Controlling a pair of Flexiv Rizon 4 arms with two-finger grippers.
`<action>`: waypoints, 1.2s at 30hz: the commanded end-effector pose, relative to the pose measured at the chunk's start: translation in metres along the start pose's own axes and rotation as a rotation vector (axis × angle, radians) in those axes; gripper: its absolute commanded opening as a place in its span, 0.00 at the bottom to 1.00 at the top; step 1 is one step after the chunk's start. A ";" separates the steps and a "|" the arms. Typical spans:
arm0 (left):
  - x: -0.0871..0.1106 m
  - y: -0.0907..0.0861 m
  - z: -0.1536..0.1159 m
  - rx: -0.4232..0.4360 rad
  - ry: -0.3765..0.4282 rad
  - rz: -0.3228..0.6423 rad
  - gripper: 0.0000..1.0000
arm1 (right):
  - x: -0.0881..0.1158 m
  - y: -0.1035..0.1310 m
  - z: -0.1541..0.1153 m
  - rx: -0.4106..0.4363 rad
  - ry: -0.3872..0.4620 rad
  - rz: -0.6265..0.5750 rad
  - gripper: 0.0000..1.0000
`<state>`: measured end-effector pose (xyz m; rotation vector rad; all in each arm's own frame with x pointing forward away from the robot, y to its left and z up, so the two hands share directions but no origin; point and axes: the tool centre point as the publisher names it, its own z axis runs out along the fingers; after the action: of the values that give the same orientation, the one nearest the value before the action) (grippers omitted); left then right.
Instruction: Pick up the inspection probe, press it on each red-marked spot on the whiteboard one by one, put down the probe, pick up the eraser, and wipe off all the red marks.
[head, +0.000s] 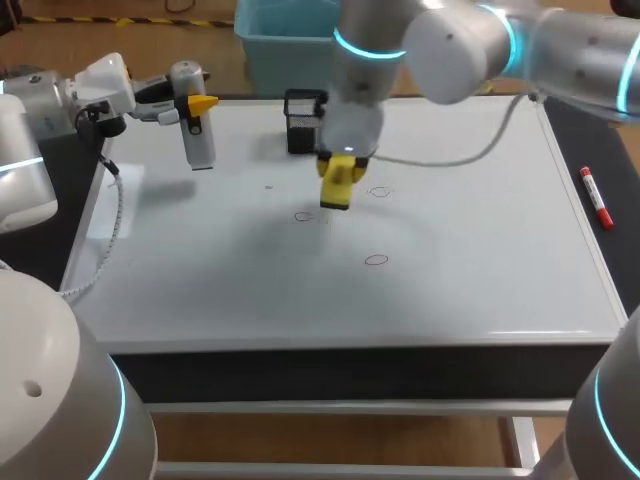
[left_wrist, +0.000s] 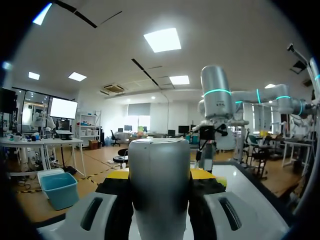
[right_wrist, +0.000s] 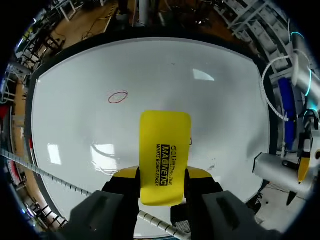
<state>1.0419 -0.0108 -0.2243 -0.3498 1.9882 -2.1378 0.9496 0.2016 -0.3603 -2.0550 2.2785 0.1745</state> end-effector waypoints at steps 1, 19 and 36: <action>0.000 -0.001 0.001 0.000 -0.001 0.000 0.00 | -0.048 0.000 0.028 -0.009 0.136 -0.052 0.00; 0.000 -0.001 0.001 0.000 -0.001 0.000 0.00 | -0.078 0.007 0.074 -0.035 0.173 -0.207 0.00; 0.000 -0.001 0.001 0.000 -0.001 0.000 0.00 | -0.058 0.007 0.084 -0.044 0.143 -0.204 0.00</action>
<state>1.0419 -0.0109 -0.2243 -0.3497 1.9883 -2.1379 0.9475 0.2786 -0.4312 -2.3818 2.1453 0.0681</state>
